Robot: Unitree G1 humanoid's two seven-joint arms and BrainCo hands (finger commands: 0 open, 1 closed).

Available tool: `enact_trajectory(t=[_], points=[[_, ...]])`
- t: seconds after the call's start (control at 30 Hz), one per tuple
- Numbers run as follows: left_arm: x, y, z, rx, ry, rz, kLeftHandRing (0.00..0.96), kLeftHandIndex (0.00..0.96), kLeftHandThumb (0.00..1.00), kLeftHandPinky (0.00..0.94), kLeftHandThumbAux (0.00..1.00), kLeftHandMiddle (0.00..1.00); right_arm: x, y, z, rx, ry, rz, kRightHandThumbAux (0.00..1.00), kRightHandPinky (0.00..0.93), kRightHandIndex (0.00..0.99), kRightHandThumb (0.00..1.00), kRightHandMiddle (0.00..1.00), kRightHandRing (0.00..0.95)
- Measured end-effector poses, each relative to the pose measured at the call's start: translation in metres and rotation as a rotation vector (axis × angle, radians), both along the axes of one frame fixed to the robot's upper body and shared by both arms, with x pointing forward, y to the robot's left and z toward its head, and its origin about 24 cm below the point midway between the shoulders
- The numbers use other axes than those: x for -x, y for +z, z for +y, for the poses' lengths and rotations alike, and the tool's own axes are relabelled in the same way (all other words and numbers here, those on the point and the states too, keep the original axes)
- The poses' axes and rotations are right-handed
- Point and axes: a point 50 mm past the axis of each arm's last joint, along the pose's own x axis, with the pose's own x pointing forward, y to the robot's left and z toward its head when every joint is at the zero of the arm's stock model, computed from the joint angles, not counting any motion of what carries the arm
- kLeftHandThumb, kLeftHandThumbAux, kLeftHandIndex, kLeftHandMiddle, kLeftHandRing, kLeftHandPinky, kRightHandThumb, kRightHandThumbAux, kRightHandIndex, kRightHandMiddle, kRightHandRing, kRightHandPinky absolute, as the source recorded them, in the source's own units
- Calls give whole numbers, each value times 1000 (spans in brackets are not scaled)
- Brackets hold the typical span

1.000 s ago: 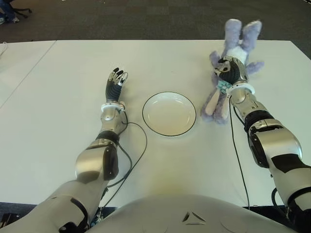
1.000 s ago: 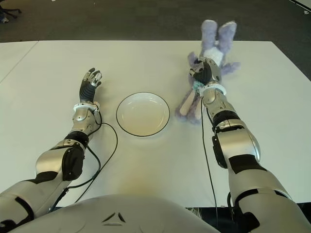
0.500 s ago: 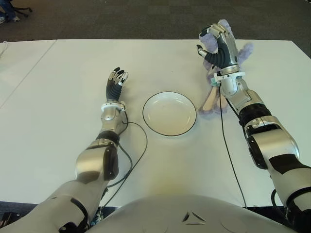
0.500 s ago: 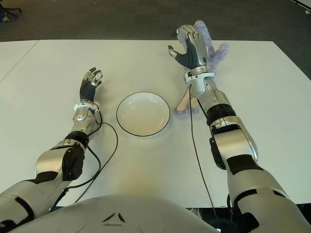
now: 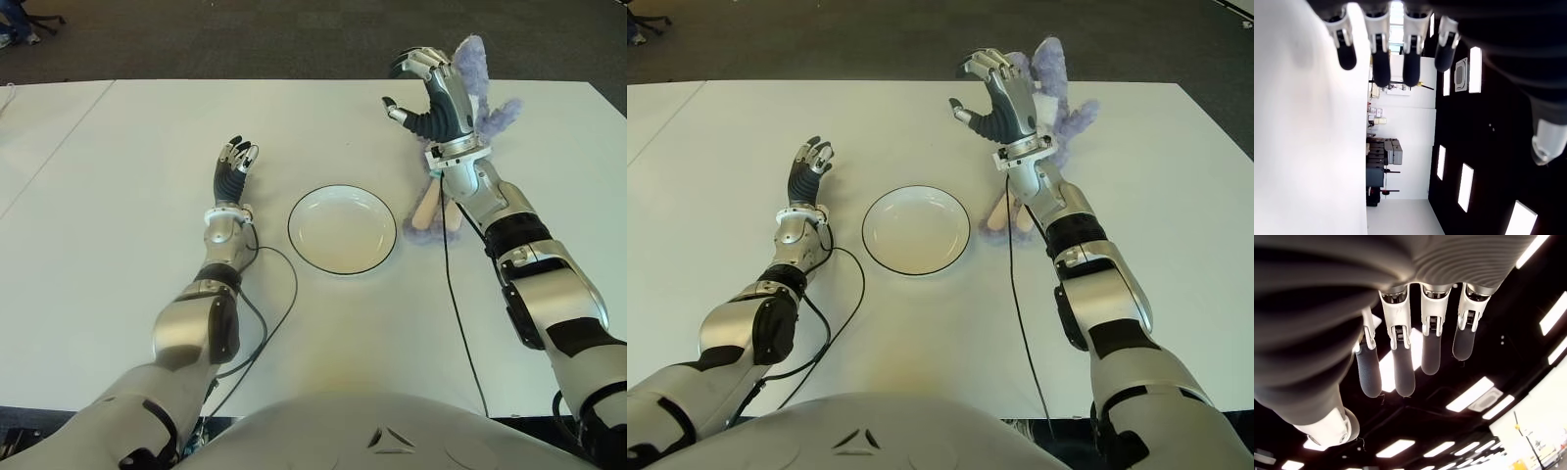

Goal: Put the doll into the plate.

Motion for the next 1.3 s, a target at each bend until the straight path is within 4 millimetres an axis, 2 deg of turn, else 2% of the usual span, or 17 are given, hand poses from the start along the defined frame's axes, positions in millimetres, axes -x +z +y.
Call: enact_trajectory(t=[0.17,0.43,0.57,0.6,0.63,0.67,0.7,0.73,0.77,0.8,0.9,1.17,1.3], points=[[0,0,0,0,0,0,182,141,0,93,472,196,2,4,3,16,27,-12,719,852,720,459,851,859],[0,0,-1,-2,-3,-2,177,134,0,133,462,186,5,0,4,32,47,2,719,876,745,484,869,874],[0,0,-1,-5,-1,-1,177,136,0,130,470,191,3,-6,0,60,23,28,688,828,654,438,831,836],[0,0,-1,-6,0,-1,173,134,0,135,472,189,2,-8,-2,73,13,36,636,720,462,379,685,719],[0,0,-1,-7,0,-1,172,134,0,136,472,189,0,-9,-4,88,-2,46,628,701,429,368,660,699],[0,0,-1,-8,-1,-1,171,133,0,131,474,188,-1,-11,-6,105,-17,55,520,419,290,242,333,366],[0,0,-1,-9,-1,-1,171,133,0,130,474,188,-4,-11,-8,122,-38,64,502,371,267,220,277,309],[0,0,-1,-10,-2,-1,169,131,0,128,474,188,-6,-11,-12,142,-63,73,452,189,164,174,131,153],[0,0,-1,-10,-2,-1,169,131,0,127,474,187,-7,-11,-15,157,-82,80,440,143,138,161,94,114],[0,0,-1,-10,-2,-1,168,132,0,129,475,187,-9,-11,-18,170,-103,87,404,35,47,160,23,28],[0,0,-1,-10,-2,-1,165,133,0,119,478,185,-13,-10,-29,226,-173,116,364,0,1,166,0,0],[0,0,-1,-9,0,-1,169,132,0,137,477,181,-19,-18,-62,337,-372,203,270,0,0,157,0,0],[0,0,-1,-9,-1,-1,169,132,0,134,477,182,-20,-29,-78,344,-459,256,262,0,0,156,0,0]])
